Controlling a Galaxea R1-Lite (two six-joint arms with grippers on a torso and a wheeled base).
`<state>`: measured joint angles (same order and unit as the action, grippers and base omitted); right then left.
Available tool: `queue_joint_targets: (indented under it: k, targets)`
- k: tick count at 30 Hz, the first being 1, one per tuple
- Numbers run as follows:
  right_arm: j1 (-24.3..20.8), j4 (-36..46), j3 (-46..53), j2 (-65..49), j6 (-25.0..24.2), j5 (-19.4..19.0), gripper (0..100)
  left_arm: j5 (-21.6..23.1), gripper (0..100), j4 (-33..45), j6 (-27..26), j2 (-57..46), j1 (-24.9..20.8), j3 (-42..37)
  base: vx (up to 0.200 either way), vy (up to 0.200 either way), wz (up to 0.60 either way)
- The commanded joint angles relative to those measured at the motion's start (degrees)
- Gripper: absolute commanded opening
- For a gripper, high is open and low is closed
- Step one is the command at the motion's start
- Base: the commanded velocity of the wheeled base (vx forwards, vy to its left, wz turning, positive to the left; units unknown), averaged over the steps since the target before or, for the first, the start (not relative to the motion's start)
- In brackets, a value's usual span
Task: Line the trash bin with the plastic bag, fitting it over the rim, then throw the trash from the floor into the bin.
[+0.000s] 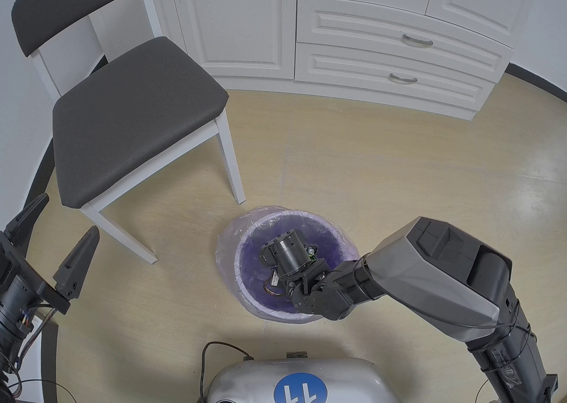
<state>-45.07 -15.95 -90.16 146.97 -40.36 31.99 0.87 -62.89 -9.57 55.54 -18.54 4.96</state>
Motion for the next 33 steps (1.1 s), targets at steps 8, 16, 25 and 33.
queue_joint_targets:
  k: [8,16,25,33]
  targets:
    - [-0.63,0.48,1.13,-3.44,0.37,0.53,100,0.01,100,-0.04,-0.01,0.01,0.00,-0.04,0.000,0.000,0.00]
    - [-0.90,0.56,4.20,-9.33,1.43,0.53,100,0.01,100,0.05,-0.01,0.27,-0.18,-0.22,0.000,0.000,0.00]
    - [-0.81,-0.05,17.21,-24.63,10.92,0.71,100,0.10,100,4.80,-0.01,0.36,-1.85,-0.48,0.000,0.000,0.00]
    - [4.02,-4.09,35.05,-43.08,28.23,-1.40,100,0.01,100,6.47,0.52,0.45,-2.99,-1.01,0.000,0.000,0.00]
